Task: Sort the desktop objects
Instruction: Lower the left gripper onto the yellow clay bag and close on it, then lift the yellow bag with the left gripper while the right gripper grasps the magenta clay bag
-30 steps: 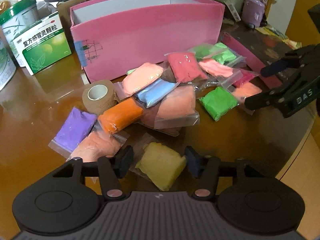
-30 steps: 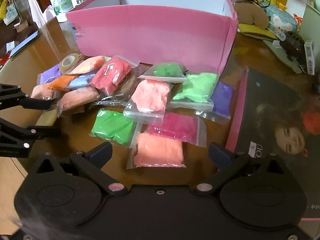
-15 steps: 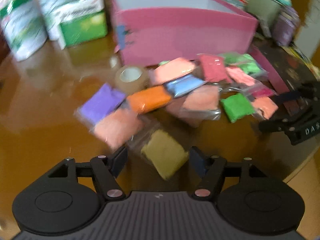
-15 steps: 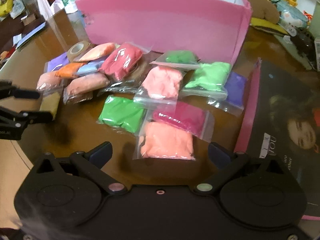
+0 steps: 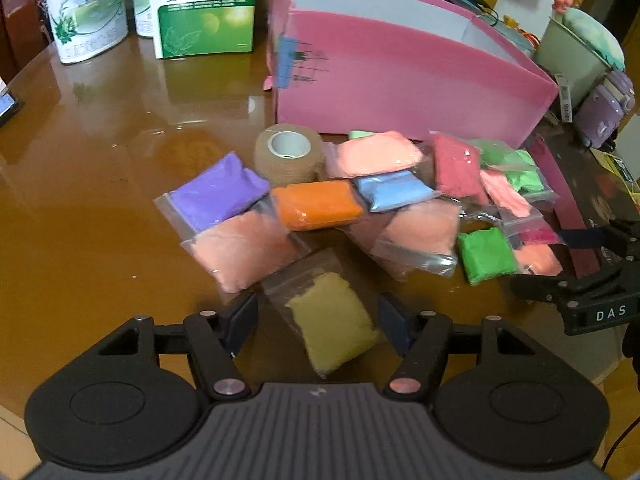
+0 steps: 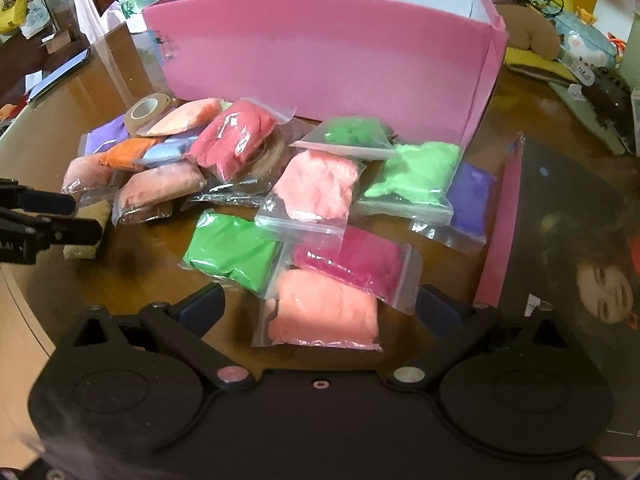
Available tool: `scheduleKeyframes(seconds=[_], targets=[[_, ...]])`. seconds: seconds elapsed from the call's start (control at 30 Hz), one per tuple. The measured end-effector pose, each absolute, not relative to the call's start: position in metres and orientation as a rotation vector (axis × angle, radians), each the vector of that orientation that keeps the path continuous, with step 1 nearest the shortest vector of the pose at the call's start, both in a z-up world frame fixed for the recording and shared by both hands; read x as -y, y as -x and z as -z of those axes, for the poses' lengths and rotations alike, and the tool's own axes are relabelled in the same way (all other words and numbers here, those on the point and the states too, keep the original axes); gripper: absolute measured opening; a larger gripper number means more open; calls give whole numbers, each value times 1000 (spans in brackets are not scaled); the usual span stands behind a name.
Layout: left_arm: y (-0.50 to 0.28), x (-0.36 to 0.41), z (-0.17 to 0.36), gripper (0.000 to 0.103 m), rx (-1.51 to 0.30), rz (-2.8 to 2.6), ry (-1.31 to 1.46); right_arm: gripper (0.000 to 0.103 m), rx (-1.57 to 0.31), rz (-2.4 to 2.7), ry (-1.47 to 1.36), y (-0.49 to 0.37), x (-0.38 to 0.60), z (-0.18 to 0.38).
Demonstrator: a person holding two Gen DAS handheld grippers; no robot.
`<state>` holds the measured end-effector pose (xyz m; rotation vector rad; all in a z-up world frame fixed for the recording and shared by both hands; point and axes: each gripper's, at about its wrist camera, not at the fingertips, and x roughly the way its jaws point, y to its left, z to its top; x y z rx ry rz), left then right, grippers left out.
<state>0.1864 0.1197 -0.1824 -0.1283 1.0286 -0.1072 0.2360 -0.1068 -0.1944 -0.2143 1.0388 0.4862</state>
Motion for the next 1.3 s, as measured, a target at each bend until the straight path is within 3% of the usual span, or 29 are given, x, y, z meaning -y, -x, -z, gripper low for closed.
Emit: scheduleKeyframes(seconds=[0.03,0.1,0.9,1.03,1.13,1.3], targets=[[-187,-120,183,54,-1027,107,123,102,-1037,-493,217,-235,106,194],[-184,-113,182,51,-1033,148,100,101,-1033,-508,222,-232,106,193],[-171,-111,182,55,-1031,128,149,99,-980,-641,265,-208,108,183],[-169,-109,182,49,-1014,102,138,98,-985,-634,265,-212,112,181],[-170,-109,182,36,-1013,91,118,98,-990,-647,275,-210,113,179],[-166,-111,178,35,-1041,151,67,98,-981,-652,293,-203,115,173]])
